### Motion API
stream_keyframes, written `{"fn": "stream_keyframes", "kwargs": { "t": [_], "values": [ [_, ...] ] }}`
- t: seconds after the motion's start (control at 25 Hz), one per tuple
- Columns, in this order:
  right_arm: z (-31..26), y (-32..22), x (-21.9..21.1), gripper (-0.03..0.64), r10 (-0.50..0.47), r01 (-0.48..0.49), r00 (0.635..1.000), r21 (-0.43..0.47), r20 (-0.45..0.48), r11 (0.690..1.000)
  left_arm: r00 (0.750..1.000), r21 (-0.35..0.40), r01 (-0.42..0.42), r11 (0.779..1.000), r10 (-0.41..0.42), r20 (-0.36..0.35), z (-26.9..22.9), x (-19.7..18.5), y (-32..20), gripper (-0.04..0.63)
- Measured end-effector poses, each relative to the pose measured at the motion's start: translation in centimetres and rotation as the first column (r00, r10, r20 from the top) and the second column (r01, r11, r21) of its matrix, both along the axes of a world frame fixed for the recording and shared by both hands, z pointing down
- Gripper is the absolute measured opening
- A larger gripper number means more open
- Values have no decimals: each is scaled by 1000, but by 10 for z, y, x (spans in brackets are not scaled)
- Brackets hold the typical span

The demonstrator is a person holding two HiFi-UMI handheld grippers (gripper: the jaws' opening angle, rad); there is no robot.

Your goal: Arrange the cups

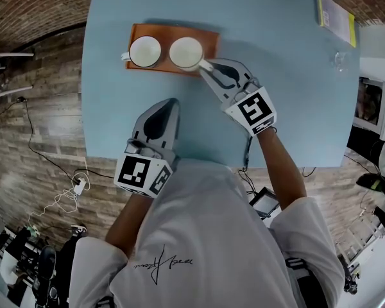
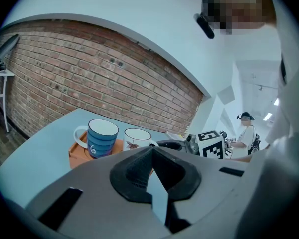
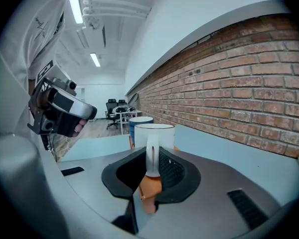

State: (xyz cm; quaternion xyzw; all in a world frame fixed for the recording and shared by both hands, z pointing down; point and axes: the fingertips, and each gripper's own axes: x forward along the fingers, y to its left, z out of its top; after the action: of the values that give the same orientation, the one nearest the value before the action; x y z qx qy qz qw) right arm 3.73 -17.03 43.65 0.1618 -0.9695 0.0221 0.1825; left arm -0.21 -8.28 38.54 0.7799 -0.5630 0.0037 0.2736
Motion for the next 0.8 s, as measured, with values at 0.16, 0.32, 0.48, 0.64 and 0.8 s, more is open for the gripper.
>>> {"fn": "stream_keyframes", "kwargs": {
  "t": [0.16, 0.32, 0.48, 0.64, 0.8],
  "values": [
    [-2, -3, 7, 63, 55, -54, 998, -28, 23, 998, 1000, 6, 5, 1000, -5, -5, -1, -1, 0, 8],
    [-11, -4, 9, 63, 99, -97, 994, -36, 41, 995, 1000, 10, 5, 1000, -5, -16, -2, -4, 0, 8],
    [-19, -3, 11, 63, 134, -133, 990, -29, 49, 991, 1000, 33, 0, 999, 0, -11, -4, -5, -5, 8],
    [-24, 2, 14, 63, 191, -189, 979, -41, 68, 981, 1000, 77, 5, 997, -8, 29, -11, -10, -4, 8],
    [-32, 4, 18, 63, 266, -262, 959, -54, 102, 964, 999, 118, 21, 993, -27, 43, -20, -18, 4, 8]
  ]
}}
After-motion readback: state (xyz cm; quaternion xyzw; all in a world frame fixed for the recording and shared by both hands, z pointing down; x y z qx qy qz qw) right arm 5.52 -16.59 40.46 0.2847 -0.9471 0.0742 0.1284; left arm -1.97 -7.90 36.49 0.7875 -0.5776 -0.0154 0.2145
